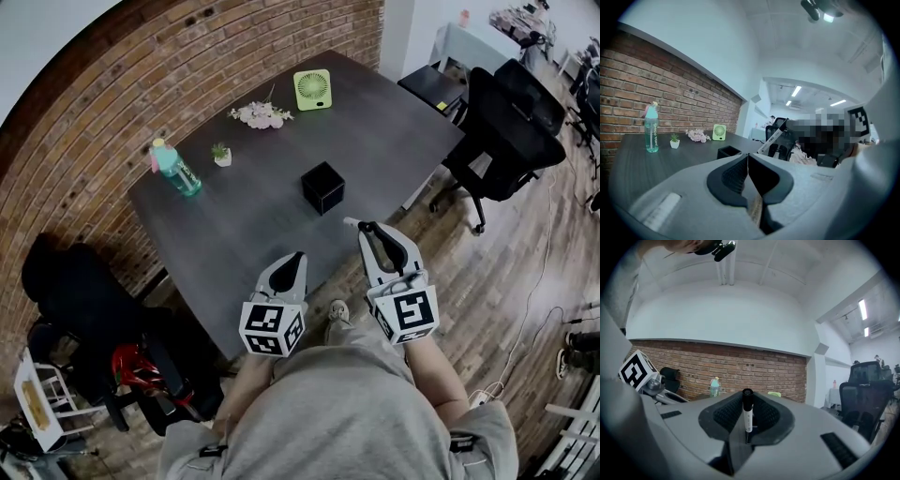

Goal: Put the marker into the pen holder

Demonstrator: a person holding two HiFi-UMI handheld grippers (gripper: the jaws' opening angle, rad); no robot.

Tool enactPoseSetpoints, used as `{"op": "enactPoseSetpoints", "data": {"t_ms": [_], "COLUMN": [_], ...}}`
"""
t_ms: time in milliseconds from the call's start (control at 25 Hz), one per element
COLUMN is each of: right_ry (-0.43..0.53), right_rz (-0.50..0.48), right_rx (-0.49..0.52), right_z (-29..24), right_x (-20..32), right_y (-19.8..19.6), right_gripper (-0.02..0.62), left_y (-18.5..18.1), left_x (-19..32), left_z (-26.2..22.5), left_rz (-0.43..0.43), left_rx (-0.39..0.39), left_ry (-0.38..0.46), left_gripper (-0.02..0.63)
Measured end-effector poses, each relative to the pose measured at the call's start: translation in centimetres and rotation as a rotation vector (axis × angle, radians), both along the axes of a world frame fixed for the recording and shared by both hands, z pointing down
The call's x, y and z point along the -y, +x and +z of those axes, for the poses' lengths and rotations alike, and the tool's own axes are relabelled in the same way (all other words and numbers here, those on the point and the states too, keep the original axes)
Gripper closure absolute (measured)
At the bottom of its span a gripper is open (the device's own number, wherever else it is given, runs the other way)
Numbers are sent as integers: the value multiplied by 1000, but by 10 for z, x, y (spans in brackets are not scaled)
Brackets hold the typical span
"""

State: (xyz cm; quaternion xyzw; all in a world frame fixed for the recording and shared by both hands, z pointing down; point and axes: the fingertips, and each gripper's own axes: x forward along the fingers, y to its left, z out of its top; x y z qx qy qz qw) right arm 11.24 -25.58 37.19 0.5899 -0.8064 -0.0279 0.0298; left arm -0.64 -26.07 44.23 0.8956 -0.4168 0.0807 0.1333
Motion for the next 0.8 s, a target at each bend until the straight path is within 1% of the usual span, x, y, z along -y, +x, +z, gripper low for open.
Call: {"op": "enactPoseSetpoints", "data": {"t_ms": [320,600,800], "right_ry": [-21,-22,-40], "right_rz": [-47,-101,-117], "right_rx": [1,-20,-30], "right_z": [4,12,18], "right_x": [43,73,95], "right_y": [1,-2,-8], "right_gripper": [525,525,525], "left_y": [1,3,-2], "left_x": [32,49,61], "left_z": [7,16,20], "left_rz": [-49,-83,-108], "left_rx": [1,2,-2], "left_ry": [-25,-43,-59], "left_gripper": [588,588,588]}}
